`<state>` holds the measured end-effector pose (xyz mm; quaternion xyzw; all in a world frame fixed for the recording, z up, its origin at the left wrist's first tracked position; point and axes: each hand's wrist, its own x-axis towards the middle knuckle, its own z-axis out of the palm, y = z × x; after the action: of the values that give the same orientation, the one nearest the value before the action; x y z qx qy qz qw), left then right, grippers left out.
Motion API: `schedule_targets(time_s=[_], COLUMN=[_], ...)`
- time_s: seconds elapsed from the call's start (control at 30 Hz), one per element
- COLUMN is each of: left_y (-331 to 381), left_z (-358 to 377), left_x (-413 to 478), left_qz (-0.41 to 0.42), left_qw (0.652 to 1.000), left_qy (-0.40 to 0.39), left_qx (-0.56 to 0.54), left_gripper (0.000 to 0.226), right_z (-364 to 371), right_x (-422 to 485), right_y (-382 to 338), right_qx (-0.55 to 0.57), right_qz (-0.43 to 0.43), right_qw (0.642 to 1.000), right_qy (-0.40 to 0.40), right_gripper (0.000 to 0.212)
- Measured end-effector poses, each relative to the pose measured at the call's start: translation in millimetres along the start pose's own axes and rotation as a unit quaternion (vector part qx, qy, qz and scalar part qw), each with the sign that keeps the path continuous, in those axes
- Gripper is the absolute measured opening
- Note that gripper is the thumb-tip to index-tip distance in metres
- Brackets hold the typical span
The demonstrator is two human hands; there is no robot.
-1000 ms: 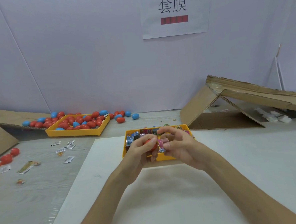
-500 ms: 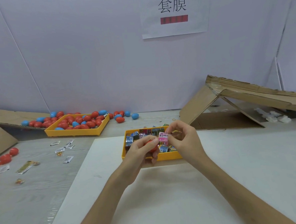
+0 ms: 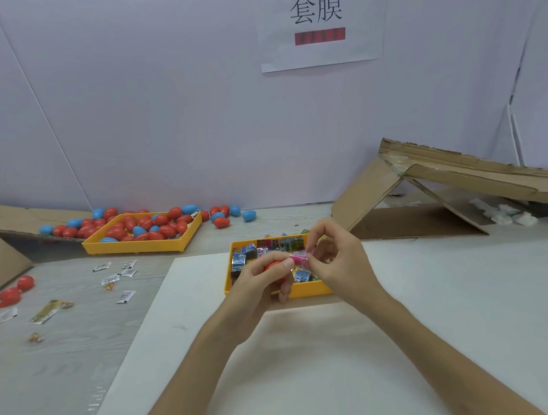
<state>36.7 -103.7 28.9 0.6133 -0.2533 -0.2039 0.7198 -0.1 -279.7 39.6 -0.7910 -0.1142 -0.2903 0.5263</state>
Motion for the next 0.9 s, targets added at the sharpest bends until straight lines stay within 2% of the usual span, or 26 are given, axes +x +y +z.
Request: schedule_targets(time_s=[0.2,0.27,0.37,0.43,0.53,0.7,0.83,0.9], left_y=[2,2,2,3,4,5,7,8], left_z=[-4,-4,-4,-4,-4,-2,-2,-5], left_x=[3,3,3,3,3,0,4,5], left_qz=[-0.022,-0.027,-0.039,-0.053,-0.064,-0.063,-0.079,-0.066], left_qw=[0.998,0.997,0.994,0.992,0.991,0.993,0.982,0.972], left_qy=[-0.010,0.002,0.033,0.053,0.065,0.040,0.027,0.013], left_qx=[-0.063,-0.078,-0.092,-0.097,-0.098,-0.089,-0.171,-0.224], left_gripper=[0.020,0.021,0.024,0.027,0.024,0.024,0.041,0.038], right_z=[0,3,6,5,3,8,7,3], right_x=[-1,-3,-4,-3,-2,-3,-2,1], right_y=[-3,-5,-7,-5,0,7,7,5], right_qx=[0.011,0.014,0.005,-0.014,-0.037,-0.069,-0.065,-0.068], right_qz=[-0.029,-0.039,-0.069,-0.101,-0.113,-0.086,-0.068,-0.050], right_qw=[1.000,0.999,0.997,0.994,0.993,0.993,0.996,0.996], right_qy=[0.001,-0.004,0.029,0.034,-0.001,-0.051,0.008,0.042], right_gripper=[0.019,0.019,0.023,0.017,0.011,0.018,0.007,0.007])
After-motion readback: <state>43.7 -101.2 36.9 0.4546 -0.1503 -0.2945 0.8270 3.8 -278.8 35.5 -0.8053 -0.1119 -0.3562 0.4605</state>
